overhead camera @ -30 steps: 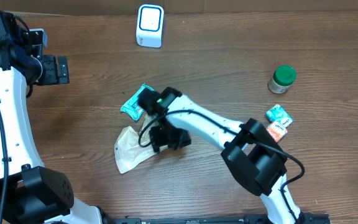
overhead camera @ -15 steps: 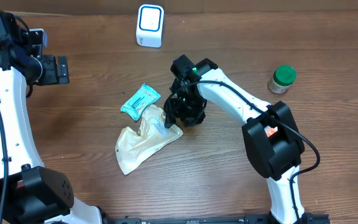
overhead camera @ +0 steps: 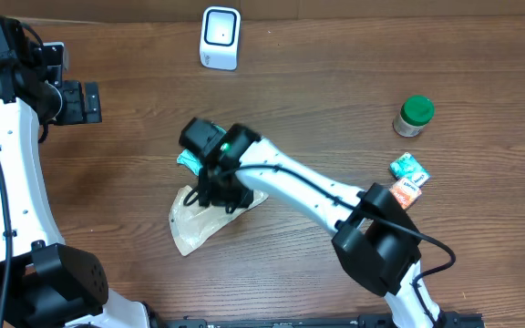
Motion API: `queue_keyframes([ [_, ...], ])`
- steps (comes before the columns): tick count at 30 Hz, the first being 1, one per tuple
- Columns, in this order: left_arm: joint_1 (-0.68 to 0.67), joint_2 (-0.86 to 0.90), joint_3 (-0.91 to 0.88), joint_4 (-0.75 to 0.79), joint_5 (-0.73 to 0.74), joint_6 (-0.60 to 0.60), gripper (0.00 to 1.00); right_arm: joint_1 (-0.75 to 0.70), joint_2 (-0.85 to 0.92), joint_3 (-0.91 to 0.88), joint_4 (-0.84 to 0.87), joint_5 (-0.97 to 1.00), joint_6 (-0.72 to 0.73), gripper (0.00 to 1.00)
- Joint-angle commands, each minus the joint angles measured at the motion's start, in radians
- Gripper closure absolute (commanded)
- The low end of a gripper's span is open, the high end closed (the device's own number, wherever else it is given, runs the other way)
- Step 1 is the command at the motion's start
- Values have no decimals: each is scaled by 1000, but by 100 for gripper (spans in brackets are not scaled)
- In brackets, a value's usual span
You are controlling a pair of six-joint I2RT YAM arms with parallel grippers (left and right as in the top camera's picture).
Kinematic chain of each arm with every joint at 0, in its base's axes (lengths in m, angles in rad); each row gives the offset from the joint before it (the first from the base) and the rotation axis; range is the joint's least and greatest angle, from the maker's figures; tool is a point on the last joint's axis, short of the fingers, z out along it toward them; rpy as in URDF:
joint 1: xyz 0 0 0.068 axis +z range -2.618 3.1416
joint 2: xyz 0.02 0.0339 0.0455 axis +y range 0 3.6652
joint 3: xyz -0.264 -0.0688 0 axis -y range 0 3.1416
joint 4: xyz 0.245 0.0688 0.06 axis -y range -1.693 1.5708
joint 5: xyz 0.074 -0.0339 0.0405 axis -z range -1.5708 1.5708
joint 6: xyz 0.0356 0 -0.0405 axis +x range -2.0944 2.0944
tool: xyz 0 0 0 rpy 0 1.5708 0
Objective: Scan the item barcode
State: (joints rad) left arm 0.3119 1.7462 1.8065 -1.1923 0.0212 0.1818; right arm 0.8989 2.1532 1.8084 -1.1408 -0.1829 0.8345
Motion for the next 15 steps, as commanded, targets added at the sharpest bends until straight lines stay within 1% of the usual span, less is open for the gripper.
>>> queue_keyframes([
  [1,-5,0,0,0,1,-18,0,5,2,-68,72,114,162,43],
  [5,-5,0,0,-1,1,-18,0,5,2,-125,164,115,161,43],
  [6,-5,0,0,0,1,-18,0,5,2,-139,172,115,161,46],
  [7,-5,0,0,0,1,-18,0,2,2,-143,166,116,156,56],
  [8,-5,0,0,0,1,-18,0,0,2,-145,161,116,135,62],
  [10,-5,0,0,0,1,-18,0,-7,2,-145,149,111,52,77],
  [11,-5,0,0,0,1,-18,0,-10,2,-145,145,111,19,82],
  [12,-5,0,0,0,1,-18,0,-16,2,-145,137,111,-19,84],
  [13,-5,0,0,0,1,-18,0,-28,2,-145,125,111,-69,96],
  [15,-5,0,0,0,1,-18,0,-48,1,-140,104,105,-119,96],
])
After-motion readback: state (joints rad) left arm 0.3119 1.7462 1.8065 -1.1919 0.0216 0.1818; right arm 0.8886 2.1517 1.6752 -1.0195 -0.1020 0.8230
